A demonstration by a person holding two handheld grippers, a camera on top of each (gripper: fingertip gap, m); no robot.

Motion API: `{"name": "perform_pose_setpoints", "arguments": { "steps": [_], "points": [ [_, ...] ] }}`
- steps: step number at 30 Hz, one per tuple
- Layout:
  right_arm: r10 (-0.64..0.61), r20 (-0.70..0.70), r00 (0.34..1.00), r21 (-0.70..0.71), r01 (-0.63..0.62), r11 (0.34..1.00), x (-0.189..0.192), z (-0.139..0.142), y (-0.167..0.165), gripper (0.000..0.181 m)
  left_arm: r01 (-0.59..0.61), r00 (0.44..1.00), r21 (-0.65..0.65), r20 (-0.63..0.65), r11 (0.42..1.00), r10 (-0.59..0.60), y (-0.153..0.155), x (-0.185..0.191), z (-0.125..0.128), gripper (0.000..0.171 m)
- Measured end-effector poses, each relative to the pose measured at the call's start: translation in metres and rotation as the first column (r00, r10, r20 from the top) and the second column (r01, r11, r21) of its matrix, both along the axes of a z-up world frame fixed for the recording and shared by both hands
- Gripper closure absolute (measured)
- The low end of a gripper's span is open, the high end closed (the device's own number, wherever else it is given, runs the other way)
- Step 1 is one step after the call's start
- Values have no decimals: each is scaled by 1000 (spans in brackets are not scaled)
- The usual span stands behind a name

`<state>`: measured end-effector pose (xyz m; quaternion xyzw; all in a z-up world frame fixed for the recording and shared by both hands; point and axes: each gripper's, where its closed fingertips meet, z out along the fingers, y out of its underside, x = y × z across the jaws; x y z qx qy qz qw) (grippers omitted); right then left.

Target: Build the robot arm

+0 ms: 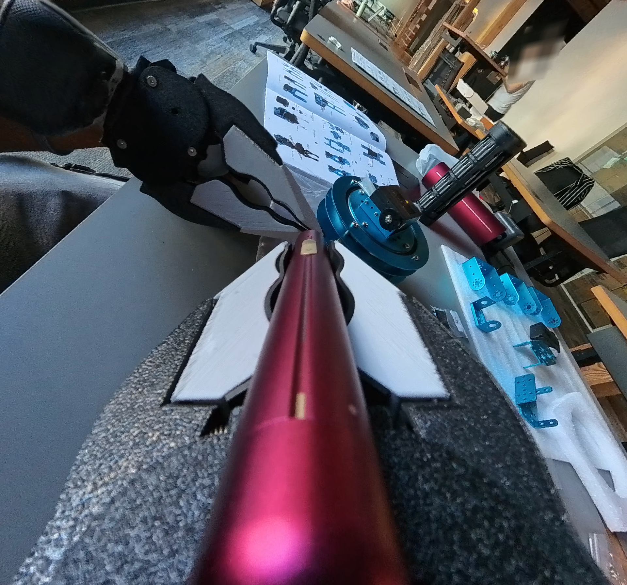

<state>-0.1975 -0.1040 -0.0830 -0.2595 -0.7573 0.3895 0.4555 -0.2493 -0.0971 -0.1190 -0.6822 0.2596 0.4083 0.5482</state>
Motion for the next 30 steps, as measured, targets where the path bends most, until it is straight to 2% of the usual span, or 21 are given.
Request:
{"name": "perform_pose_setpoints", "arguments": {
  "steps": [15,22,24,27,30],
  "points": [
    [-1,-31,1000,-29,0,1000,2,7,2,160,-6,998,48,64,999,3,-2,-4,9,167],
    [-10,-32,999,20,10,1000,3,6,4,160,-11,998,49,65,999,8,-2,-5,9,168],
    [11,9,1000,-34,-11,999,5,5,4,160,-26,995,82,96,996,18,-4,-9,15,168],
    [23,168,986,-132,0,991,2,-15,6,160,-54,974,166,224,985,16,-11,-22,32,168],
    [17,259,966,-113,13,993,1,-36,13,160,-48,933,233,358,971,-40,-19,-30,46,167]
  ]
}}
